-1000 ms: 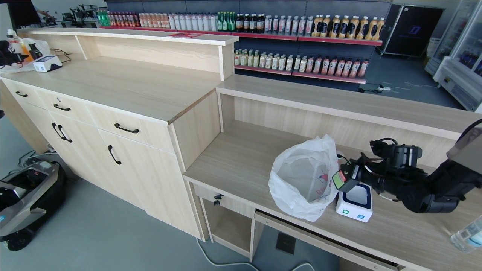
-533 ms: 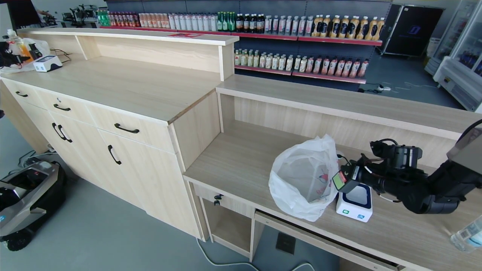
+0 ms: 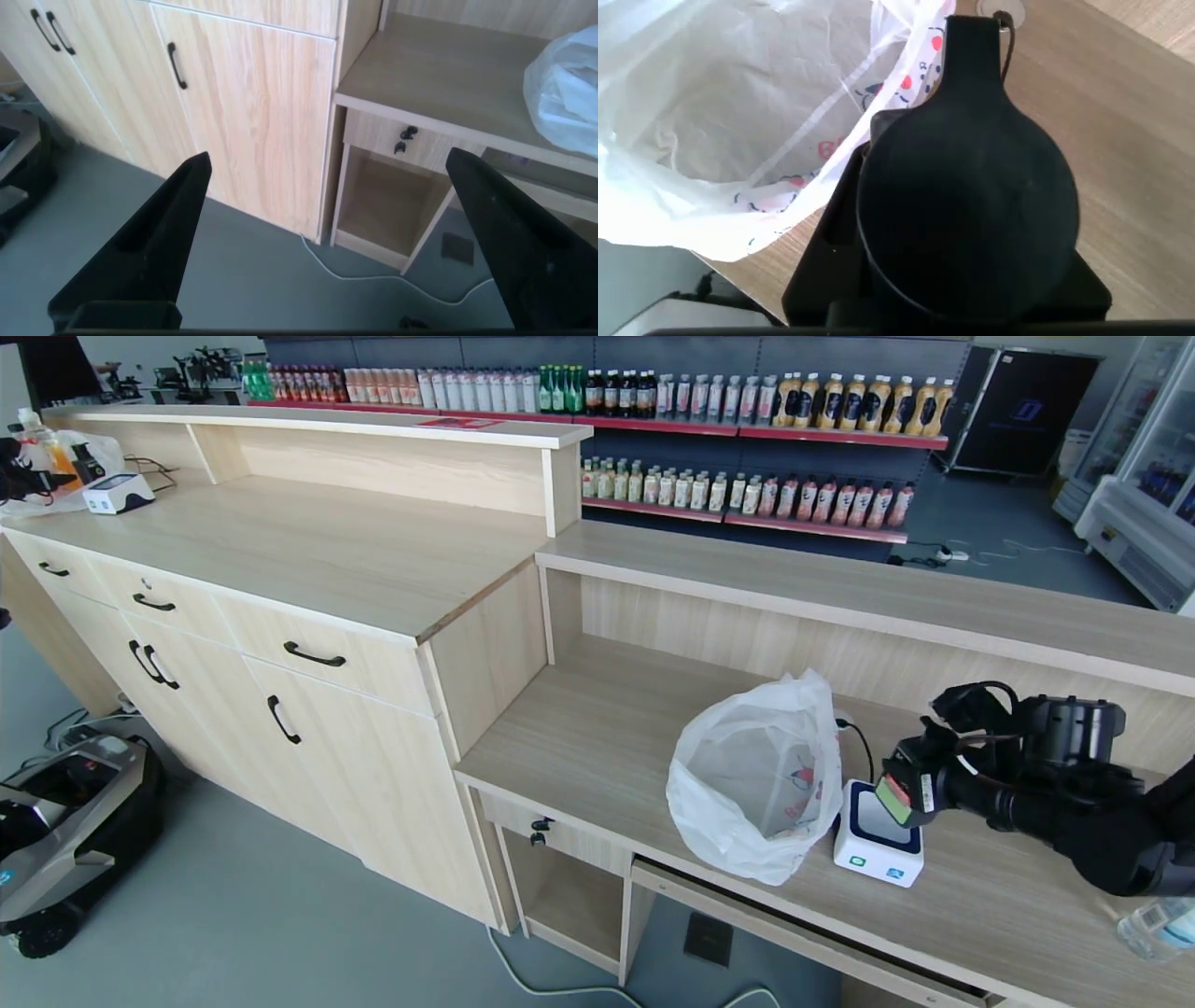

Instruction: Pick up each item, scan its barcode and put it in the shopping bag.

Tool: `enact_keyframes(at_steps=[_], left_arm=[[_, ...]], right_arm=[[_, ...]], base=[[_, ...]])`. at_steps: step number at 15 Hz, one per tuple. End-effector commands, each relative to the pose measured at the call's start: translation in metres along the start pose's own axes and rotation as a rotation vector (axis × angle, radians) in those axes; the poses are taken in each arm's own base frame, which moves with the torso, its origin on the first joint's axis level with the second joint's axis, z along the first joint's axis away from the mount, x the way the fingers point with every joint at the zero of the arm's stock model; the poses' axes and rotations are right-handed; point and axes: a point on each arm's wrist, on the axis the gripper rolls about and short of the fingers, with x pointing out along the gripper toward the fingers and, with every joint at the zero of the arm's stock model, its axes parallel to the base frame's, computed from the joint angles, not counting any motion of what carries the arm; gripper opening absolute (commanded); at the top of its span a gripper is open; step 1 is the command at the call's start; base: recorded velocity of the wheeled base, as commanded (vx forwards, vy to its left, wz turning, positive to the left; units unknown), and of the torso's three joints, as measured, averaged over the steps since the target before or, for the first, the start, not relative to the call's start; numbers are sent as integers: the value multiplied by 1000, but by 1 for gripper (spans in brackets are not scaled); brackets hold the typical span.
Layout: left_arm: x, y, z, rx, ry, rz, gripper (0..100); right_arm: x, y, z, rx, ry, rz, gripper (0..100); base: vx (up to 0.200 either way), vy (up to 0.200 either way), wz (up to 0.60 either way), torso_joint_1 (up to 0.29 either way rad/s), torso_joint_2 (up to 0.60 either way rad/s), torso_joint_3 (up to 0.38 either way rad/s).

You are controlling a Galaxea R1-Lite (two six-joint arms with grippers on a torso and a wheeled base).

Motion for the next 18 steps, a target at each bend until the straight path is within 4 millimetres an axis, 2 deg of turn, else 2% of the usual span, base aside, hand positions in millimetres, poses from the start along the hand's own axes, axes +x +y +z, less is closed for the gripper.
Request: enact_keyframes(at_steps=[1,3,5,9,10,11,12,13,14,16,18], left_arm=[[0,0,0,0,0,1,100],[0,0,0,0,0,1,100],[0,0,0,0,0,1,100],[0,0,0,0,0,1,100],[0,0,0,0,0,1,100],[0,0,0,0,0,1,100],[0,0,0,0,0,1,100],[0,0,0,0,0,1,100],[0,0,0,0,0,1,100],[0,0,0,0,0,1,100],[0,0,0,0,0,1,100]], right_arm=[[-47,-20,14,-111,-58,-106,0],[-53,-28,13,-157,-54,-146,0],[-58,-33,11,-216,-45,-180,0],[-45,-19,19,-247,-111,-145,0],[-39,-16,19,-244,-126,-132,0],[-22,-10,11,-203,-102,-95,0],[-16,-8,6,-194,-91,-82,0],[1,-2,-9,-141,-44,-48,0],[6,1,-14,-123,-29,-35,0],[35,18,-27,-35,7,28,0],[49,33,-34,-42,20,71,0]], base=[[0,0,0,0,0,0],[0,0,0,0,0,0],[0,0,600,5,0,2],[0,0,600,2,4,4],[0,0,0,0,0,0],[0,0,0,0,0,0],[0,0,0,0,0,0],[0,0,0,0,0,0],[0,0,0,0,0,0],[0,0,0,0,0,0],[0,0,0,0,0,0]])
